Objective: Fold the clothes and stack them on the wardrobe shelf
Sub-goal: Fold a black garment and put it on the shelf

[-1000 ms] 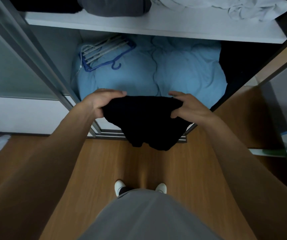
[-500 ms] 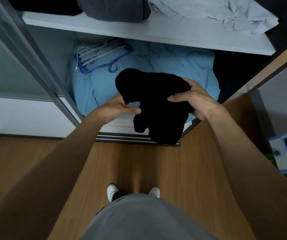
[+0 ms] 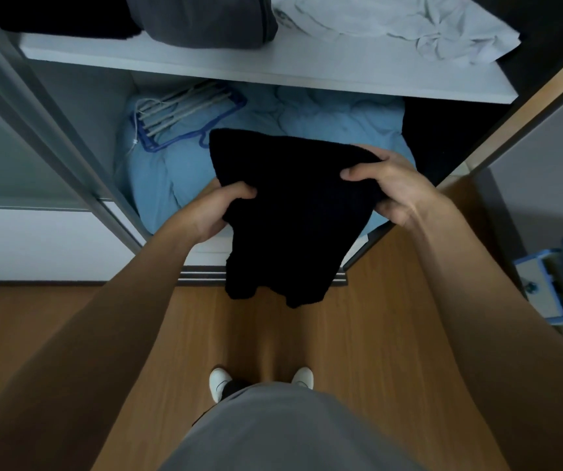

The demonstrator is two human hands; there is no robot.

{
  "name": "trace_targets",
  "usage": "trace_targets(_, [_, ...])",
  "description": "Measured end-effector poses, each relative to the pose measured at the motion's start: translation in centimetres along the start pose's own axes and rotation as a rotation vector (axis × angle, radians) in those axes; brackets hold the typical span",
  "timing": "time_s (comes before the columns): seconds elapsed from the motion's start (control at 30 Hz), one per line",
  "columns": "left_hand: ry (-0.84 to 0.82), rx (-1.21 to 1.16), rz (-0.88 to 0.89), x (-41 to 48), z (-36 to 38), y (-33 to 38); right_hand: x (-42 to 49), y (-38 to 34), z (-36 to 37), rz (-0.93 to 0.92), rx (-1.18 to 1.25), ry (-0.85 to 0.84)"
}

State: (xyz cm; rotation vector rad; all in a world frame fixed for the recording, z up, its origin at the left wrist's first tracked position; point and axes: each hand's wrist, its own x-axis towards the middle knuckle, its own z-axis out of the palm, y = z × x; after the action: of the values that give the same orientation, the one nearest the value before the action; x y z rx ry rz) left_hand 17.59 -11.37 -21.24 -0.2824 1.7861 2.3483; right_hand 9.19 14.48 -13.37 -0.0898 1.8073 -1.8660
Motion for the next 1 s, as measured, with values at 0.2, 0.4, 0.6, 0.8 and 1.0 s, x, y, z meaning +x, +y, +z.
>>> trace_targets(0.2, [0.073, -0.268, -0.106, -1.6, 1.1, 1.3, 0.0, 3.1, 0.2, 0.113, 0.462, -0.033])
trace_targets(0.4, [0.133, -0.332, -0.076, -2.9, 0.7, 2.5, 0.1, 9.5, 1.9, 0.359, 0.159, -0.299])
trace_targets(0.6, [0.183, -0.267, -0.062, -4.5, -1.9, 3.2, 0.3, 11.7, 4.5, 0.541, 0.256, -0.43])
trace_targets(0.8, [0.152, -0.303, -0.055, -5.6, -3.5, 3.6, 0.9, 9.7, 7.1, 0.44, 0.496, -0.467])
trace_targets(1.0, [0.276, -0.196, -0.121, -6.2, -7.0, 5.5, 1.5, 6.7, 8.3, 0.378, 0.155, -0.419])
